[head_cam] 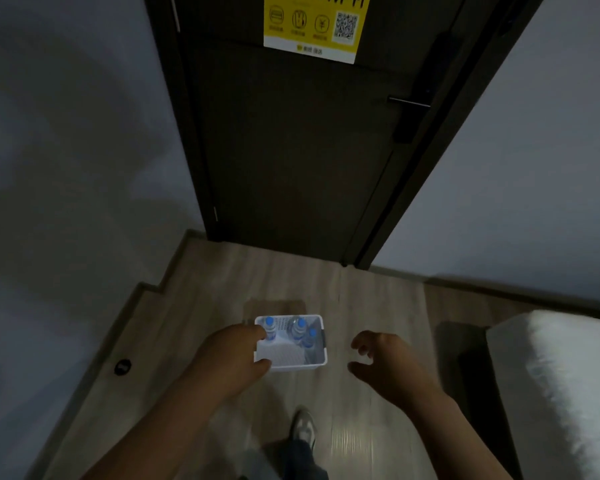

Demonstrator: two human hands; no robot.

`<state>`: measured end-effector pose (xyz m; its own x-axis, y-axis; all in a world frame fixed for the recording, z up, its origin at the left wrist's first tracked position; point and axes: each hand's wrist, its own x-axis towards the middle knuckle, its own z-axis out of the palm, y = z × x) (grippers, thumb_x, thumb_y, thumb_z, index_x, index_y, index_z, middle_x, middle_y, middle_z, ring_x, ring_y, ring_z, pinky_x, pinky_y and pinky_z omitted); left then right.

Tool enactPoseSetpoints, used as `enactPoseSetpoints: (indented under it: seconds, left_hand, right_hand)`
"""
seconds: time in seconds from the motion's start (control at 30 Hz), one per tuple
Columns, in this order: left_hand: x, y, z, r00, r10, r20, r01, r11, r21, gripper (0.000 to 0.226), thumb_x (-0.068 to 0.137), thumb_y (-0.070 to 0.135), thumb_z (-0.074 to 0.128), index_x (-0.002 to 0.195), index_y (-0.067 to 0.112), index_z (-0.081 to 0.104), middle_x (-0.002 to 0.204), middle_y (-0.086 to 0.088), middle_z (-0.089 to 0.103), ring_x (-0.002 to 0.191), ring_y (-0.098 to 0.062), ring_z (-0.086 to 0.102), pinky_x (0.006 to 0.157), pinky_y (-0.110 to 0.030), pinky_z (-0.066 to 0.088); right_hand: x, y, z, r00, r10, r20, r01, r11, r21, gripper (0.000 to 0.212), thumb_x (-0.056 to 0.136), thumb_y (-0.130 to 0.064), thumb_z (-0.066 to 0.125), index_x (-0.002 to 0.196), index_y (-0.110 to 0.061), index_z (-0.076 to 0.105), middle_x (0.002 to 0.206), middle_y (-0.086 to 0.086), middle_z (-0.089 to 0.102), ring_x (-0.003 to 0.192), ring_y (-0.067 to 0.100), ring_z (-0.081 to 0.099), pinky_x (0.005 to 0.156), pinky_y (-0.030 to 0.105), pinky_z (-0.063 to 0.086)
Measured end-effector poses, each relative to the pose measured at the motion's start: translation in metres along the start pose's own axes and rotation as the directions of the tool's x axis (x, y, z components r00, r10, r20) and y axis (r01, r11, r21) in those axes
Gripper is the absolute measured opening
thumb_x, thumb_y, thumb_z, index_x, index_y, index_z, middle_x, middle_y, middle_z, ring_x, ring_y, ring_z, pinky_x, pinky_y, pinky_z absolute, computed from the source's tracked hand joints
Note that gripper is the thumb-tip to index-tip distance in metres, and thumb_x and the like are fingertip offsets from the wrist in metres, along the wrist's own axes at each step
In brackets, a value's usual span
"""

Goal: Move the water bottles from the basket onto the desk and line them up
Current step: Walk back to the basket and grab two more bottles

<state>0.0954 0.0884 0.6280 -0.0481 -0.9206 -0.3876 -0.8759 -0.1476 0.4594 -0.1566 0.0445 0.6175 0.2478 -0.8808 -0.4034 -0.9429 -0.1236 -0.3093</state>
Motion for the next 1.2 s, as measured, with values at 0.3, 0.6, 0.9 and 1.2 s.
enactPoseSetpoints:
  seconds: [0.3,0.6,0.9,1.2]
  left_hand:
    - [0.096,0.014,0.005,0.994,-0.08,-0.069,0.079,0.997,-0.014,0.037,0.087,0.033,0.061,0.121,0.019,0.059,0.123,0.002,0.063,0.112,-0.014,0.058,0.095,-0.025,0.043]
    - [0.184,-0.027,0.046,0.988,-0.137,-0.073,0.137,0.991,-0.006,0.04,0.088,0.038,0.06,0.123,0.02,0.056,0.125,0.003,0.06,0.113,-0.012,0.056,0.093,-0.019,0.041]
    - [0.287,-0.117,0.158,0.994,-0.11,0.001,0.11,0.993,0.052,0.034,0.088,0.046,0.055,0.115,0.026,0.057,0.118,0.006,0.063,0.106,-0.009,0.058,0.088,-0.018,0.041]
    - [0.39,-0.214,0.304,0.989,-0.145,-0.005,0.145,0.989,-0.009,0.04,0.09,0.036,0.058,0.125,0.018,0.053,0.122,-0.002,0.061,0.11,-0.018,0.057,0.095,-0.03,0.045]
  right_hand:
    - [0.109,0.036,-0.029,0.996,-0.067,0.059,0.067,0.998,-0.004,0.037,0.087,-0.037,0.063,0.121,-0.027,0.057,0.116,-0.006,0.064,0.101,0.008,0.059,0.087,0.022,0.05]
    - [0.2,0.059,0.008,0.997,-0.062,0.05,0.061,0.998,0.021,0.042,0.09,-0.038,0.06,0.129,-0.027,0.053,0.125,-0.007,0.06,0.109,0.007,0.058,0.089,0.018,0.044]
    - [0.3,0.094,0.135,0.996,-0.037,0.084,0.035,0.999,0.025,0.044,0.089,-0.039,0.061,0.131,-0.027,0.052,0.125,-0.007,0.061,0.108,0.007,0.059,0.091,0.02,0.047]
    - [0.405,0.139,0.295,0.996,-0.067,0.059,0.06,0.992,0.113,0.042,0.087,-0.035,0.065,0.127,-0.026,0.056,0.122,-0.007,0.063,0.103,0.004,0.059,0.088,0.017,0.046]
